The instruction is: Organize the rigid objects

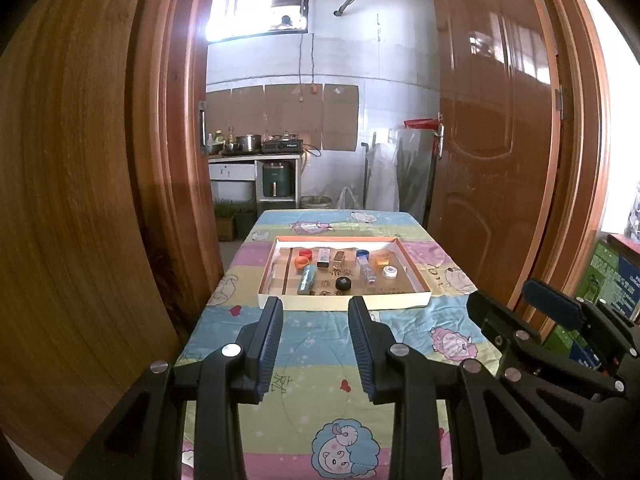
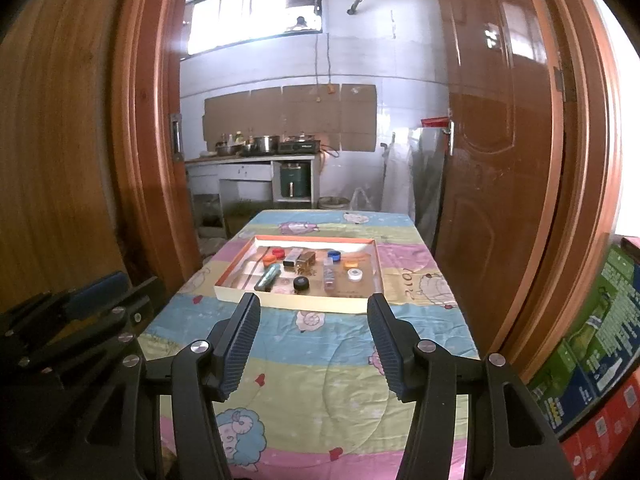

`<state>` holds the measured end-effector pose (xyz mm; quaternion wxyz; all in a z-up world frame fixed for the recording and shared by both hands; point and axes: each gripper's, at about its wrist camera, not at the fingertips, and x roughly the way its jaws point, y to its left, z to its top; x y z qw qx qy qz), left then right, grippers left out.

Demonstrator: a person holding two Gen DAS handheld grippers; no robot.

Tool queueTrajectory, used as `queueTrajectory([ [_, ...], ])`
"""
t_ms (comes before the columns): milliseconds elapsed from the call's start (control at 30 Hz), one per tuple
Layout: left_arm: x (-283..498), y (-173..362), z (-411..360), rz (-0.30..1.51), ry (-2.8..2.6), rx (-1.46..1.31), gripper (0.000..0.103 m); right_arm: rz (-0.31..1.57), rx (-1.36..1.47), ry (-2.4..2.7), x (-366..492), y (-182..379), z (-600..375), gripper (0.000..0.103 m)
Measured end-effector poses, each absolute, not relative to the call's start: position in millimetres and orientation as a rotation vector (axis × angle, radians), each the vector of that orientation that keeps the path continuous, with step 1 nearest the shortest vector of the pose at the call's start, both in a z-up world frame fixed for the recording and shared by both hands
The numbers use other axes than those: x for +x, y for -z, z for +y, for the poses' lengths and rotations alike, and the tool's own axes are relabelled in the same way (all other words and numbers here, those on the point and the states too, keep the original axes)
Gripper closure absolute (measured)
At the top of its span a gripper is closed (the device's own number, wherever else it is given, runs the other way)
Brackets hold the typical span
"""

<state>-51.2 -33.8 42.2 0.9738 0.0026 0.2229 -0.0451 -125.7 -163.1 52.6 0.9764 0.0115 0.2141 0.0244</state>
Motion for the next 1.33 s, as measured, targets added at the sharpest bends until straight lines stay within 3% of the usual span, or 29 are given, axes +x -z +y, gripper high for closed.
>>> queueTrajectory([
  [1333,-51.5,-36.8,-33.1,0.450,0.086,0.013,0.069,0.440,0.022,-0.054,-124.7,-49.5,-159.4,0.045],
])
